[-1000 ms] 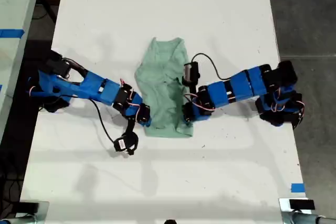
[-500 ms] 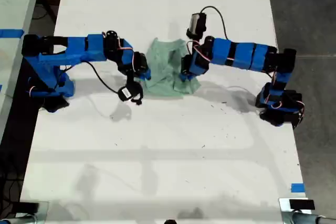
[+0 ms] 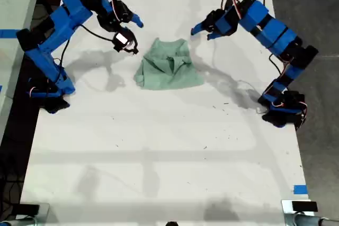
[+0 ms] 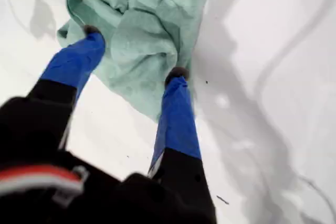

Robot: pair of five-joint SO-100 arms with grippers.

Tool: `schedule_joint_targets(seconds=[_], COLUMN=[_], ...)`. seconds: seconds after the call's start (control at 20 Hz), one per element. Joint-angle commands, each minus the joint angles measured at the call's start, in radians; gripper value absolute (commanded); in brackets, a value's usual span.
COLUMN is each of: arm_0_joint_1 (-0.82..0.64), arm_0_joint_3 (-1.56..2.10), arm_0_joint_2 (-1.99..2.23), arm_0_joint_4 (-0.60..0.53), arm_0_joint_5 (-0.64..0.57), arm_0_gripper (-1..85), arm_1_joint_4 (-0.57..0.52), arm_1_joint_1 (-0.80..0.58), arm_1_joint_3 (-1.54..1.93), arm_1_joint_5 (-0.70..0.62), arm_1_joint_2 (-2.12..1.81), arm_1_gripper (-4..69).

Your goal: Fold t shirt

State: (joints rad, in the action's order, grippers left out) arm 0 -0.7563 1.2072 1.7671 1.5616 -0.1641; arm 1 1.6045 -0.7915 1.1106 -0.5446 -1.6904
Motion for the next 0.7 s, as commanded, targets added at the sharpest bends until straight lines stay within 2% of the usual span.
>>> schedule_joint_targets(seconds=[0.0, 0.2, 0.25, 0.3, 0.4, 0.45, 0.5, 0.55, 0.6, 0.65], arm_0_joint_1=[-0.034, 0.055, 0.124, 0.212, 0.399, 0.468, 0.568, 0.658, 0.719, 0.792], arm_0_joint_3=[-0.048, 0.11, 0.19, 0.307, 0.701, 0.973, 1.221, 1.368, 1.493, 1.664], arm_0_joint_2=[0.183, 0.63, 0.778, 0.946, 1.351, 1.594, 1.818, 1.845, 1.825, 1.841], arm_0_joint_4=[0.032, 0.035, 0.026, -0.037, -0.318, -0.477, -0.571, -0.568, -0.649, -0.802], arm_0_joint_5=[-0.049, -0.061, -0.02, 0.026, 0.058, 0.078, 0.1, 0.14, 0.101, 0.08], arm_0_gripper=[-0.3, -0.3, -0.3, -0.3, -0.3, -0.3, -0.2, -0.2, -0.2, -0.2], arm_1_joint_4=[0.115, 0.143, 0.135, 0.121, 0.106, 0.054, -0.017, -0.083, -0.15, -0.195], arm_1_joint_1=[-0.04, -0.021, 0.025, 0.104, 0.284, 0.356, 0.41, 0.453, 0.495, 0.546], arm_1_joint_3=[-0.04, 0.212, 0.278, 0.328, 0.457, 0.583, 0.733, 0.899, 1.063, 1.224], arm_1_joint_5=[-0.061, -0.132, -0.199, -0.27, -0.196, -0.141, -0.094, -0.044, -0.002, 0.043], arm_1_joint_2=[-0.176, -0.632, -0.784, -0.905, -1.068, -1.157, -1.275, -1.414, -1.569, -1.729], arm_1_gripper=[0.5, 0.5, 0.5, 0.5, 0.5, 0.5, 0.5, 0.5, 0.5, 0.5])
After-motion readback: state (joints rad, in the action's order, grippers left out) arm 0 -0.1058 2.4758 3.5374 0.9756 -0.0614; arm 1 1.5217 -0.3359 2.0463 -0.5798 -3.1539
